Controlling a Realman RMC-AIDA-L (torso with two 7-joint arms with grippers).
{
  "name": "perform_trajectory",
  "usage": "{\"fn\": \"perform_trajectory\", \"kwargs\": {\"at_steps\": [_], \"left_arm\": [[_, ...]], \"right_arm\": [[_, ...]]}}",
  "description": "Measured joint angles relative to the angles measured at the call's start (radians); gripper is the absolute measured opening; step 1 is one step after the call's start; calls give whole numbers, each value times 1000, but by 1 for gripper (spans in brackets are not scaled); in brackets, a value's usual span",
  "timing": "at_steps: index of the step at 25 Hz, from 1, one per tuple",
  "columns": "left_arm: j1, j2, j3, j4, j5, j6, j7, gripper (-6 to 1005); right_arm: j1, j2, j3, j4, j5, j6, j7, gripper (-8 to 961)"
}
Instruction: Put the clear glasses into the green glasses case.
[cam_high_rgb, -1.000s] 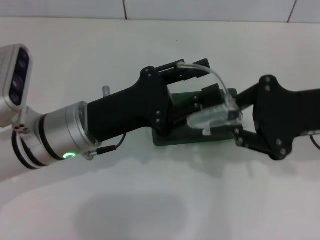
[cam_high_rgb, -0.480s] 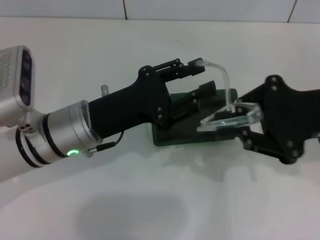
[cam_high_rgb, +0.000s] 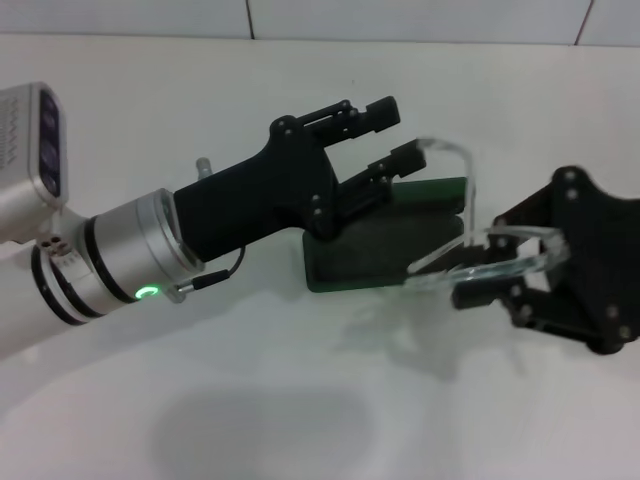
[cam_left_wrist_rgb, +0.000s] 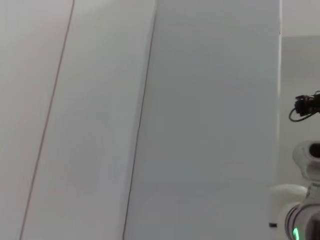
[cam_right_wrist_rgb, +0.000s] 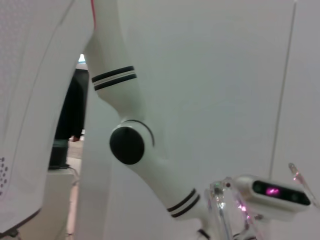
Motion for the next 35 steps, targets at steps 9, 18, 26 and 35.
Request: {"fn": "perform_trajectory", "kwargs": {"at_steps": [9,18,26,35], "left_arm": [[-15,-5,7,7,-1,42,0,514],[-15,-6,8,8,-2,50,1,512],[-15,-5,8,1,-3,51,2,510],[-9,-4,7,0,-2,51,7,509]], "right_arm": [[89,-5,-22,157,-14,74,67,117],[108,-3,-24,164,-47,121,130,118],[112,-3,-23,166,-49,162,183,117],[117,-6,-20,164,-49,147,201,118]]}}
